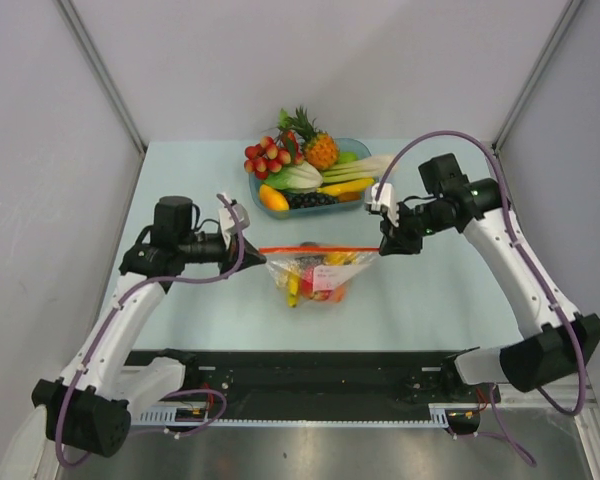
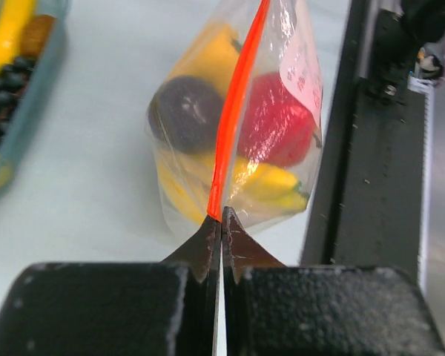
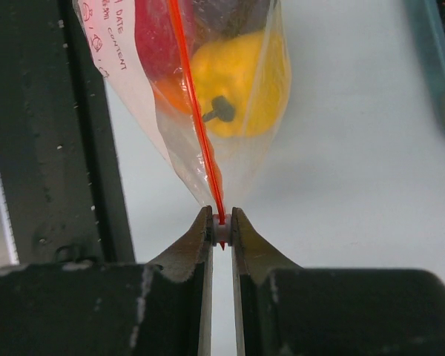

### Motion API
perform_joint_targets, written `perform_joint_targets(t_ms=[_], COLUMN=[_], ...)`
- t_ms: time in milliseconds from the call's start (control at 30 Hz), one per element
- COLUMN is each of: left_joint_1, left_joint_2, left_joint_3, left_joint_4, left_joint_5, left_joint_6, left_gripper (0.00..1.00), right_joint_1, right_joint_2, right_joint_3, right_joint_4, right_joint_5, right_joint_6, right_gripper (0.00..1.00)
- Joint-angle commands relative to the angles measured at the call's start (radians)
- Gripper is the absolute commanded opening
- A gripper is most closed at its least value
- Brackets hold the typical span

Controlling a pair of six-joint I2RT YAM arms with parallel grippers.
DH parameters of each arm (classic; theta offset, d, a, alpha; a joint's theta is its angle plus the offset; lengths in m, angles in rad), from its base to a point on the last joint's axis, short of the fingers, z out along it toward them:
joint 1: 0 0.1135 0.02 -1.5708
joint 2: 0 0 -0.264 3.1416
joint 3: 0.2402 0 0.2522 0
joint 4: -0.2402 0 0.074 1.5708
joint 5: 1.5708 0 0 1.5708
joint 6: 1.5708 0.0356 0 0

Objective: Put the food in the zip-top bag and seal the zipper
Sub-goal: Zip the zipper food storage bag at the center of the board, then place the zipper food storage bag at the center of the board, then reset both arms

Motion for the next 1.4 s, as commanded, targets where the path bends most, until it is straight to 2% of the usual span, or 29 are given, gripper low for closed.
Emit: perform_joint_targets(t_ms=[0, 133, 200, 367, 467, 533, 567, 633, 667, 700, 733, 767, 800, 833, 867, 900, 1000, 1100, 1200, 1367], left_joint_1=[-0.024, -0.024, -0.026, -0.024, -0.018, -0.011, -0.009, 0.003, 0.008, 0.018, 0.025, 0.031, 0.041, 0.048, 0.052, 0.061, 0.083, 0.107, 0.138, 0.209], left_joint_2=[-0.068, -0.038, 0.034, 0.247, 0.282, 0.285, 0.283, 0.277, 0.273, 0.266, 0.256, 0.251, 0.243, 0.228, 0.219, 0.207, 0.161, 0.156, 0.205, 0.280], left_joint_3=[-0.002, -0.106, -0.127, -0.104, -0.079, -0.076, -0.075, -0.068, -0.068, -0.064, -0.059, -0.052, -0.042, -0.020, -0.007, 0.019, 0.082, 0.176, 0.311, 0.454], left_joint_4=[-0.147, -0.005, 0.042, 0.128, 0.174, 0.206, 0.211, 0.214, 0.214, 0.212, 0.208, 0.202, 0.191, 0.170, 0.160, 0.154, 0.131, 0.100, -0.016, -0.125], left_joint_5=[0.015, -0.059, -0.140, -0.214, -0.242, -0.274, -0.277, -0.275, -0.277, -0.278, -0.283, -0.286, -0.294, -0.298, -0.311, -0.320, -0.335, -0.346, -0.381, -0.425], left_joint_6=[0.019, -0.113, -0.197, -0.297, -0.315, -0.320, -0.320, -0.320, -0.325, -0.329, -0.337, -0.344, -0.344, -0.343, -0.340, -0.340, -0.340, -0.374, -0.423, -0.490], left_gripper=[0.00, 0.00, 0.00, 0.00, 0.00, 0.02, 0.08, 0.15, 0.27, 0.37, 0.45, 0.61, 0.76, 0.89, 0.99, 1.00, 1.00, 1.00, 1.00, 1.00], right_joint_1=[-0.008, -0.016, 0.007, 0.075, 0.084, 0.079, 0.076, 0.069, 0.057, 0.050, 0.044, 0.027, 0.018, 0.006, -0.005, -0.026, -0.078, -0.143, -0.215, -0.313], right_joint_2=[-0.079, 0.008, 0.104, 0.298, 0.356, 0.363, 0.363, 0.352, 0.346, 0.338, 0.329, 0.308, 0.294, 0.280, 0.251, 0.234, 0.174, 0.119, 0.078, 0.031], right_joint_3=[0.001, -0.005, 0.007, 0.027, 0.049, 0.061, 0.065, 0.075, 0.079, 0.082, 0.084, 0.090, 0.092, 0.093, 0.095, 0.098, 0.099, 0.099, 0.095, 0.053], right_joint_4=[-0.186, -0.122, -0.093, 0.056, 0.171, 0.243, 0.258, 0.294, 0.301, 0.311, 0.326, 0.332, 0.340, 0.357, 0.366, 0.380, 0.410, 0.482, 0.548, 0.628], right_joint_5=[0.058, 0.085, 0.098, 0.171, 0.193, 0.210, 0.213, 0.210, 0.205, 0.198, 0.187, 0.181, 0.175, 0.161, 0.153, 0.145, 0.109, 0.053, 0.003, 0.003], right_joint_6=[-0.038, -0.056, -0.058, 0.011, 0.087, 0.127, 0.143, 0.192, 0.207, 0.242, 0.259, 0.278, 0.296, 0.333, 0.350, 0.365, 0.447, 0.575, 0.746, 0.959], right_gripper=[0.00, 0.00, 0.00, 0.00, 0.00, 0.04, 0.05, 0.17, 0.26, 0.48, 0.55, 0.62, 0.74, 0.83, 0.87, 0.94, 0.99, 1.00, 1.00, 1.00])
